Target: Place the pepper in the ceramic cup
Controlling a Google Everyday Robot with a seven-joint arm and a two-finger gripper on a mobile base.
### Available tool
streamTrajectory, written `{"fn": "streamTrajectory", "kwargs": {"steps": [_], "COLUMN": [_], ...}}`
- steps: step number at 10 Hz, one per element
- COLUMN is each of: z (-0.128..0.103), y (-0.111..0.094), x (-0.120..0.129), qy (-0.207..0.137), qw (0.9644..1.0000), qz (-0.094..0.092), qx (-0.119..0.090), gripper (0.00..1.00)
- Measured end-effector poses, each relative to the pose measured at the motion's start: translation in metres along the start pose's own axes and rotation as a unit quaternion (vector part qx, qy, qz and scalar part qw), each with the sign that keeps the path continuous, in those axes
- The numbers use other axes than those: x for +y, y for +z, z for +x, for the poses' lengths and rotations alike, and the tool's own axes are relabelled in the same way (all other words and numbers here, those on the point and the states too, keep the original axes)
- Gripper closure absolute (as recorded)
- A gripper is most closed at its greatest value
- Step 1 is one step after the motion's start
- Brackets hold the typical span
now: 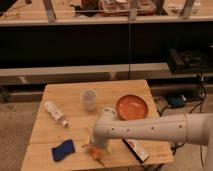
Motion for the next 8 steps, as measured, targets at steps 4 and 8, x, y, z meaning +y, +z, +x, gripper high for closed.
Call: {"fn": "streamTrajectory", "kwargs": {"steps": [4,8], "z": [-0.001,0.001], "y": [0.022,0.024], "x": [-0.004,-0.005], "qy": [0.008,0.021], "qw": [0.9991,0.9985], "qz": [-0.033,-0.041], "qx": [0.026,0.028], "gripper": [0.2,0.44]}}
